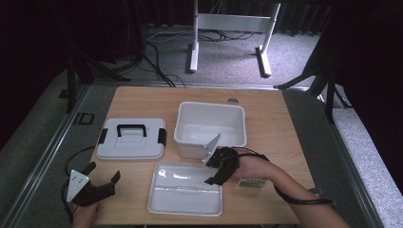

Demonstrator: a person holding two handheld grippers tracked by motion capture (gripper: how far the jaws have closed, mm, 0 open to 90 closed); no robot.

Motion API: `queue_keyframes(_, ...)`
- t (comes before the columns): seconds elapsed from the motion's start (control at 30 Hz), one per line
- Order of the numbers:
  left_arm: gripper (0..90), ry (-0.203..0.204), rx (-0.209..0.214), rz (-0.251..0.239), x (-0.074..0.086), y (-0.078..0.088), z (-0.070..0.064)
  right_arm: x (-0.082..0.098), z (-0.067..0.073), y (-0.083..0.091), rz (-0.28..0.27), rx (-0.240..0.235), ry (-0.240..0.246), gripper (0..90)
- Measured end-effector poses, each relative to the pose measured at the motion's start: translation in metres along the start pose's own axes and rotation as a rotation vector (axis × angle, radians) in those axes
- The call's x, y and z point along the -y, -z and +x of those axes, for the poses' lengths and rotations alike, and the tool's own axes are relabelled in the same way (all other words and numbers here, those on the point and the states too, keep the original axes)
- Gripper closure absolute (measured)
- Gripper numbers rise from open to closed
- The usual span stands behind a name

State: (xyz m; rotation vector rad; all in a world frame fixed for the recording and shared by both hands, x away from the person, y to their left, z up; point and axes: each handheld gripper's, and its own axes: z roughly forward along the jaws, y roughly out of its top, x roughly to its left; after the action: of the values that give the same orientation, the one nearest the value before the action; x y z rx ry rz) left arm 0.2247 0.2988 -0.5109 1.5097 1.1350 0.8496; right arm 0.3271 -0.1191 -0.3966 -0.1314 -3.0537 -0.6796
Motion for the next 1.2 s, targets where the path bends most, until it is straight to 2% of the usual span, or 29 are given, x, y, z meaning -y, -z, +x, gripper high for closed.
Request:
queue_keyframes(0.2, 2.1, 0.002, -0.002, 0.0, 0.0, 0.0, 0.0, 0.022, -0.005, 0.021, -0.025, 0.024, -0.016, 32.9)
queue_keyframes(0.33, 2.0, 0.004, -0.004, 0.001, 0.0, 0.0, 0.0, 0.037, -0.008, 0.037, -0.022, 0.032, -0.026, 23.9)
queue_keyframes(0.47, 2.0, 0.007, -0.004, 0.002, 0.0, 0.0, 0.0, 0.056, -0.014, 0.051, -0.033, 0.057, -0.067, 15.0)
queue_keyframes(0.6, 2.1, 0.007, -0.006, 0.004, 0.0, 0.0, 0.0, 0.074, -0.019, 0.06, -0.009, 0.099, -0.1, 12.0)
queue_keyframes(0.73, 2.1, 0.009, -0.007, 0.005, 0.0, 0.0, 0.0, 0.088, -0.023, 0.061, 0.045, 0.139, -0.12, 11.3)
queue_keyframes(0.83, 2.1, 0.009, -0.009, 0.005, 0.0, 0.0, 0.0, 0.097, -0.024, 0.061, 0.072, 0.132, -0.139, 10.3)
queue_keyframes(1.03, 2.0, 0.004, -0.021, 0.005, 0.0, 0.0, 0.0, 0.106, -0.025, 0.062, 0.084, 0.13, -0.156, 10.3)
queue_keyframes(1.2, 2.0, 0.005, -0.016, 0.005, 0.0, 0.0, 0.0, 0.11, -0.023, 0.055, 0.148, 0.149, -0.139, 10.3)
